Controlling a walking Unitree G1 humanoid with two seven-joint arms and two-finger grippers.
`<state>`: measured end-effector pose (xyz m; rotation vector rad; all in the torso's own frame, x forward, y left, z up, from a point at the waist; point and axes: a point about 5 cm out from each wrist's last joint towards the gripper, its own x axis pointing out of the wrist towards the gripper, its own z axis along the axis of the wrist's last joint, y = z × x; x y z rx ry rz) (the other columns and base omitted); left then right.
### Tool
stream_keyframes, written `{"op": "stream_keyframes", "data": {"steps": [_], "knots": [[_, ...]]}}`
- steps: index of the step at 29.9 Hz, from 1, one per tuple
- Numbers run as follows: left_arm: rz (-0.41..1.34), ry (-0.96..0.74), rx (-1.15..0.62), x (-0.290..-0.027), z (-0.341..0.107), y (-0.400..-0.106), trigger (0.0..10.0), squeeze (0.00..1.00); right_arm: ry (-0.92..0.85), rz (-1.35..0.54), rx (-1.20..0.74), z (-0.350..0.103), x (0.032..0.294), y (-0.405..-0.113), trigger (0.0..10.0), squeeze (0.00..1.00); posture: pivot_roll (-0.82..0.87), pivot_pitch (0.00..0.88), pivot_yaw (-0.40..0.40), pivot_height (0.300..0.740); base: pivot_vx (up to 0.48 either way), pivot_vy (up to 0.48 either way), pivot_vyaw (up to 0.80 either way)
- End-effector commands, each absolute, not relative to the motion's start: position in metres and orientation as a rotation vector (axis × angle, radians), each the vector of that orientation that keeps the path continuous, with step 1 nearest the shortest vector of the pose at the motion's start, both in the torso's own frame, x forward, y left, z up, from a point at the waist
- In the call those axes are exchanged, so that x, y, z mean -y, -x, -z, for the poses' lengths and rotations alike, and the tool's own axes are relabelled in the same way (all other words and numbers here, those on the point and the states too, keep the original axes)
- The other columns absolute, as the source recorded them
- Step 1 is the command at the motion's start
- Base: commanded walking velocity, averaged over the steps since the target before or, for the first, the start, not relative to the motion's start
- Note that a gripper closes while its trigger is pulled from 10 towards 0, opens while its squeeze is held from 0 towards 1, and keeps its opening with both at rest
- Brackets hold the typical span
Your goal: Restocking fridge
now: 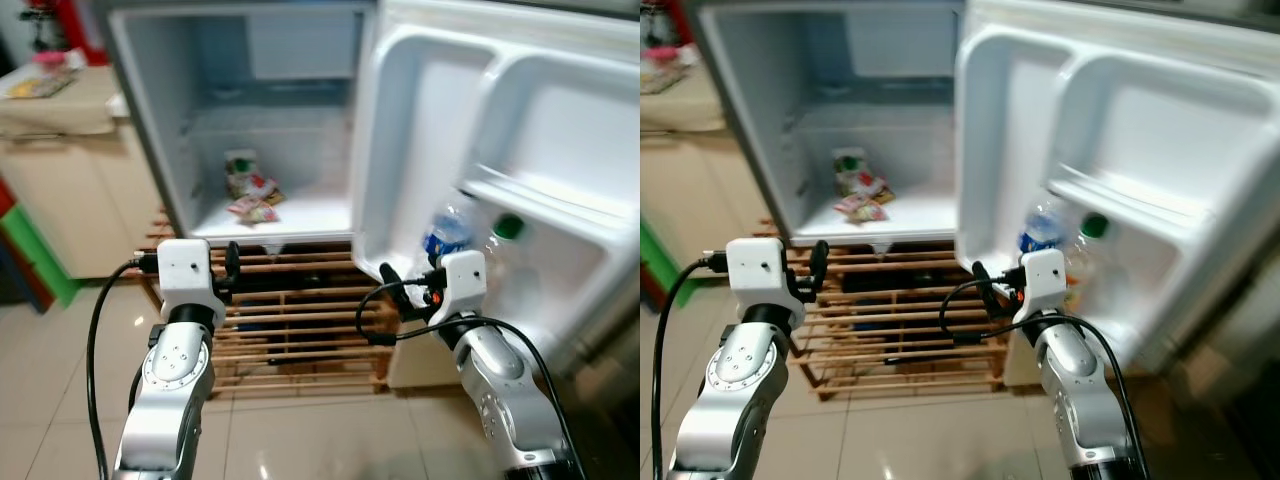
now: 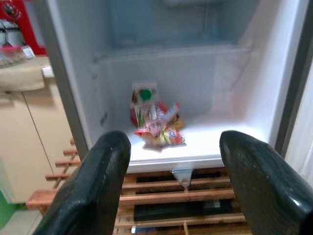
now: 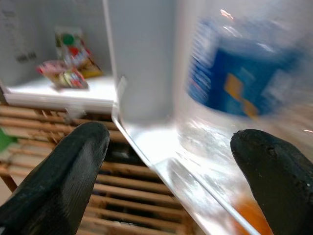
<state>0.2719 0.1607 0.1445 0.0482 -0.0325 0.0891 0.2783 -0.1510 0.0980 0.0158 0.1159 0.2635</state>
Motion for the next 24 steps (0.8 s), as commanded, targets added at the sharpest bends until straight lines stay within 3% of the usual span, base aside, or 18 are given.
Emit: {"op": "stream_keyframes", "data": {"steps": [1, 24], "knots": [[-0.101, -0.054, 0.005, -0.163, -0.138, -0.271, 10.0, 0.0, -0.007, -0.27, -0.115, -0.1, 0.149, -0.281, 10.0, 0.0, -0.14, 0.0, 0.045, 0.74, 0.0, 0.0, 0.0], [-0.084, -0.053, -0.015, -0.164, -0.133, -0.266, 10.0, 0.0, -0.029, -0.383, -0.138, -0.099, 0.145, -0.269, 10.0, 0.0, -0.15, 0.0, 0.056, 0.74, 0.0, 0.0, 0.0]]}}
